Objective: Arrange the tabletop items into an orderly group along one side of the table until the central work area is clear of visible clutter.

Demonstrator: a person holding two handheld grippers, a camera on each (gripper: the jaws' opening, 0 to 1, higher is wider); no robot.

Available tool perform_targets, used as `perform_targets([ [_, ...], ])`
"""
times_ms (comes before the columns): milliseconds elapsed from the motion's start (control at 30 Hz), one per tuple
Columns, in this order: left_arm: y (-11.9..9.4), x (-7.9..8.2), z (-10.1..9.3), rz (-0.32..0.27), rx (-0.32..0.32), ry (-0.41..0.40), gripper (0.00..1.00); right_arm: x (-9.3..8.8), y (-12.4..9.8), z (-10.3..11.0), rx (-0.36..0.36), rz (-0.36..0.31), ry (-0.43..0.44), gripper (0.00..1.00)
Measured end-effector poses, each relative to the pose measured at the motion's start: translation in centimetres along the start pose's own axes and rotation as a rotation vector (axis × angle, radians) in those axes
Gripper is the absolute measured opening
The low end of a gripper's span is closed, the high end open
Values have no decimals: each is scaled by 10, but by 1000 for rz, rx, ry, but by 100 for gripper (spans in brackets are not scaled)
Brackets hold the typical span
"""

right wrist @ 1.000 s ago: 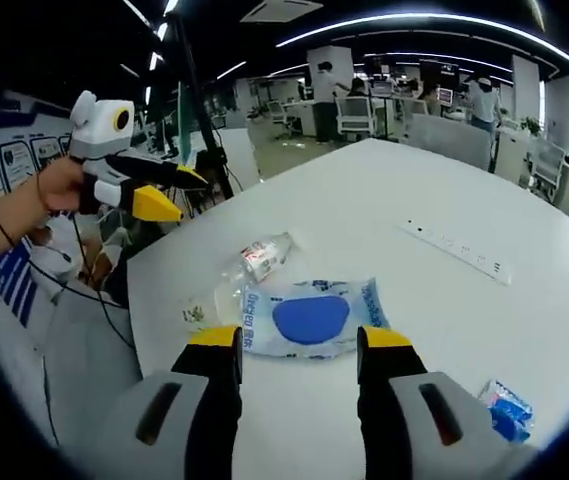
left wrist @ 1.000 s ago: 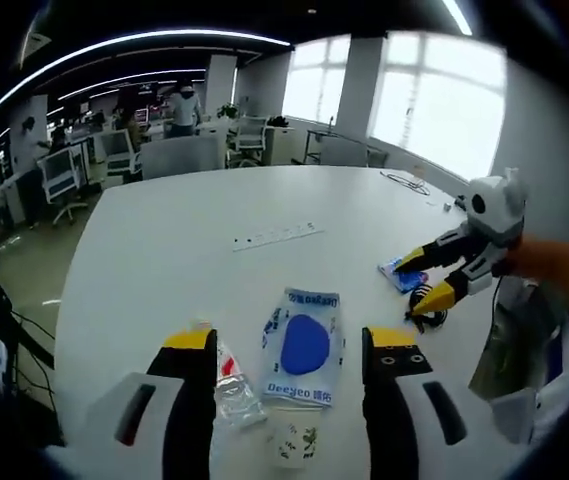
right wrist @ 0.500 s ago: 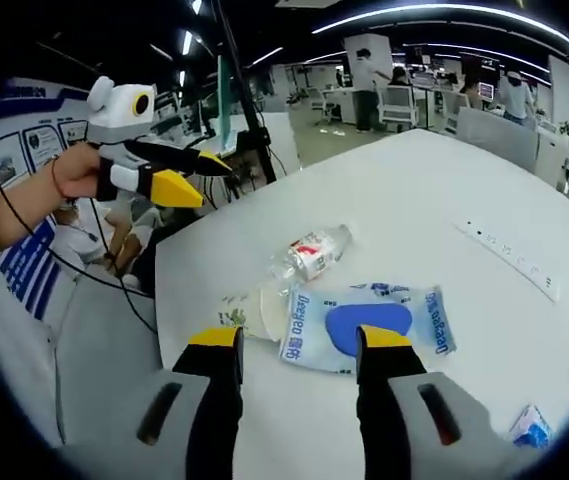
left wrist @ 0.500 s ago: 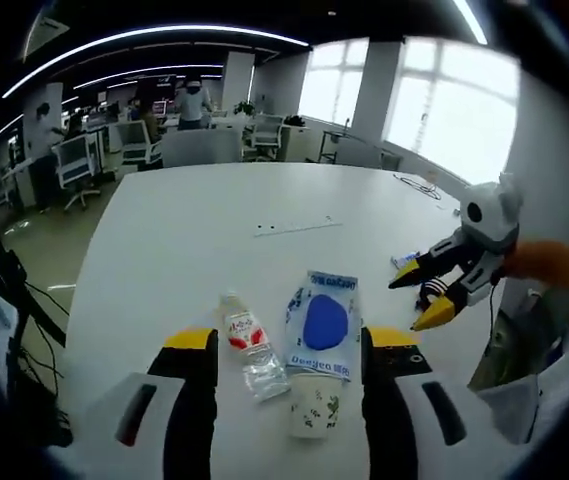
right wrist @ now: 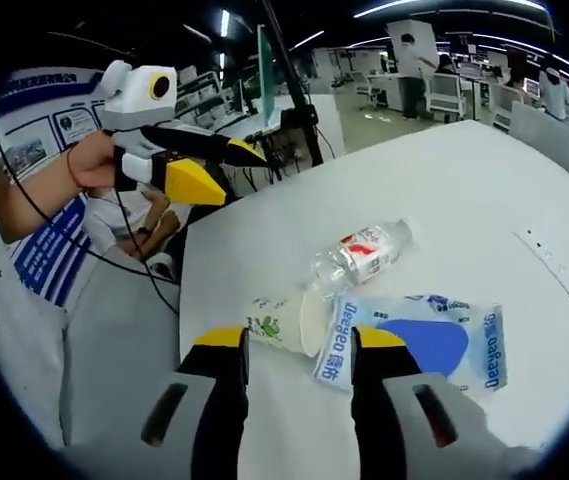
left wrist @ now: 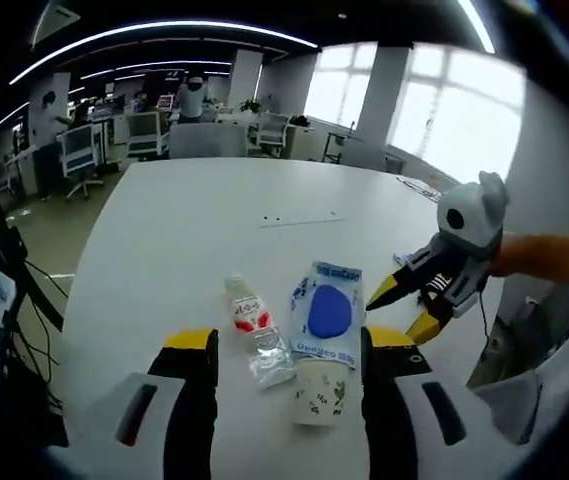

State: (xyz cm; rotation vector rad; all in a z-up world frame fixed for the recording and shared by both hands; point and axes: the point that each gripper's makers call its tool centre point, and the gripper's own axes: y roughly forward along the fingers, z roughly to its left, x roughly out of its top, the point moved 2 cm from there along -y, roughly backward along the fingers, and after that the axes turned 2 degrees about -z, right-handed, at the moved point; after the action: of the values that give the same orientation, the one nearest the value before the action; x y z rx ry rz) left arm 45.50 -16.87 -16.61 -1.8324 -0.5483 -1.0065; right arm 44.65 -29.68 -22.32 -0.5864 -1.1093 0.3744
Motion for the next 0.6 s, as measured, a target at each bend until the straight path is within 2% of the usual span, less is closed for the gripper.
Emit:
perform_targets([
  [267, 3, -6, 9, -5, 0, -24, 58, -5, 25, -3, 92, 44, 5, 30],
  [500, 6, -10, 17, -11, 3, -47, 58, -11, 41, -5, 186, 77, 51, 26],
  [600, 8, -11, 19, -15, 3, -56, 58, -15, 48, -6, 201, 94, 55, 25],
])
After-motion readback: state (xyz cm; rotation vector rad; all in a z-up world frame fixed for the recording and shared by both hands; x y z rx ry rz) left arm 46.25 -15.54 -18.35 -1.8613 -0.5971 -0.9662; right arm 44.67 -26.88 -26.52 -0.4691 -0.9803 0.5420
